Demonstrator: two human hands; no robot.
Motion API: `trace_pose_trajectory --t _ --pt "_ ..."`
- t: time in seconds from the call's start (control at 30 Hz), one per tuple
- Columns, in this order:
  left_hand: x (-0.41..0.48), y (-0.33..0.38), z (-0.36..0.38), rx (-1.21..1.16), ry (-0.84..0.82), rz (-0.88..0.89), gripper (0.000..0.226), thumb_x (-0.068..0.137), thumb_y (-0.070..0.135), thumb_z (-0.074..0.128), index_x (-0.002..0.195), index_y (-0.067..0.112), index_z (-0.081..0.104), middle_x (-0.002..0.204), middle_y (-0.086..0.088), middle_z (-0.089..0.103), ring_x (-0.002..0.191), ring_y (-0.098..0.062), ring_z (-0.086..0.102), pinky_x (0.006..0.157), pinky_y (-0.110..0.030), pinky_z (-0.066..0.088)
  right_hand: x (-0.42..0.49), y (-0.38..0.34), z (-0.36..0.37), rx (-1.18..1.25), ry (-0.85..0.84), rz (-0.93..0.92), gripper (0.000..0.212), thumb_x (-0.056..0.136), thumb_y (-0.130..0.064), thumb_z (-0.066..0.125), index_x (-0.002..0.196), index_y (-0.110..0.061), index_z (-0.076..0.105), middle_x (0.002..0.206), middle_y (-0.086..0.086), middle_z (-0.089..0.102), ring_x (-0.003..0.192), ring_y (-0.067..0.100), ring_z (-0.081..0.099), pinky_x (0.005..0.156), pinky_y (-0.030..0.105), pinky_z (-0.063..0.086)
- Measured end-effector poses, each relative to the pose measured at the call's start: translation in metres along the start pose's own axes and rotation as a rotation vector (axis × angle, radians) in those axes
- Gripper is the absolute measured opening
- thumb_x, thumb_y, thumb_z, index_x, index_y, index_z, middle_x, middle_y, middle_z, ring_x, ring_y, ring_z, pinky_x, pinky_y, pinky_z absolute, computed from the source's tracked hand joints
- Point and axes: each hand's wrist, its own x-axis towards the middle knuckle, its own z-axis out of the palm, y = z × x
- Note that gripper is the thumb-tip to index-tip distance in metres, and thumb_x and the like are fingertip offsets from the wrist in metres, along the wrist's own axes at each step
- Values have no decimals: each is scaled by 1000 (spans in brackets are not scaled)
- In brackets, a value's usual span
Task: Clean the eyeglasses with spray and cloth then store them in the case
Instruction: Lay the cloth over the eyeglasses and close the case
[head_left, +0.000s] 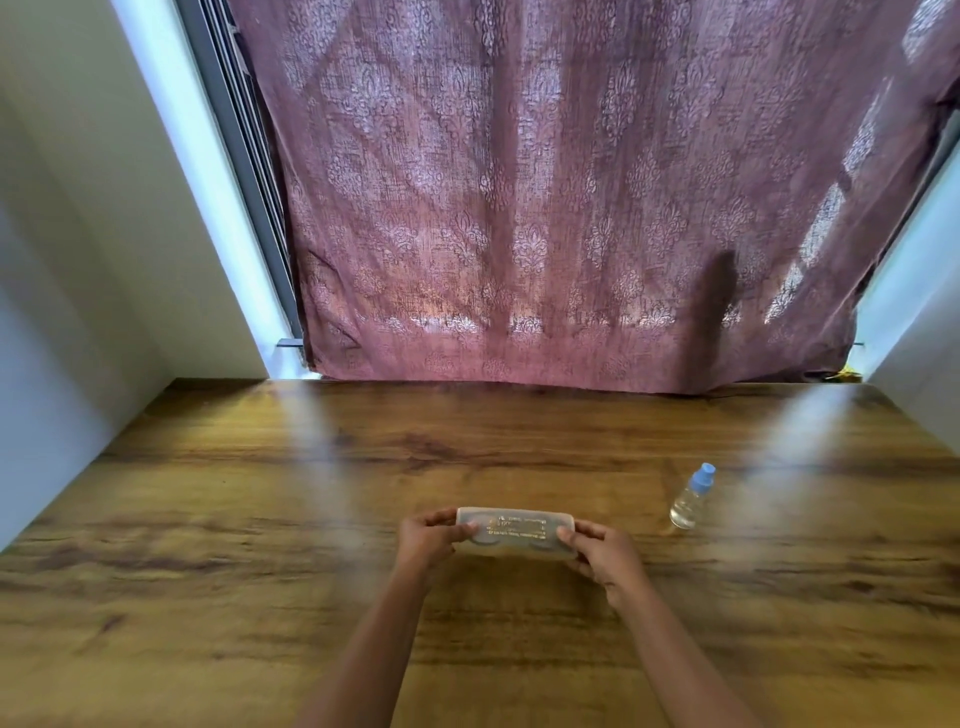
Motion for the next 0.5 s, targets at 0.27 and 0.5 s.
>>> trace_pose_trajectory --t 0.27,0.5 --pt "-13 -10 -3 127 48 -54 28 68 1 76 93 5 65 79 -4 64 80 -22 60 58 -26 49 -16 11 4 -96 70 -19 34 80 -11 70 112 -3 63 106 12 67 85 18 62 78 30 53" --pt "-12 -16 -5 190 62 -91 22 65 3 79 82 9 66 83 -8 67 87 -27 65 84 -46 55 -19 19 9 -190 133 0 36 78 -18 72 112 -9 65 107 9 68 94 22 63 88 38 52"
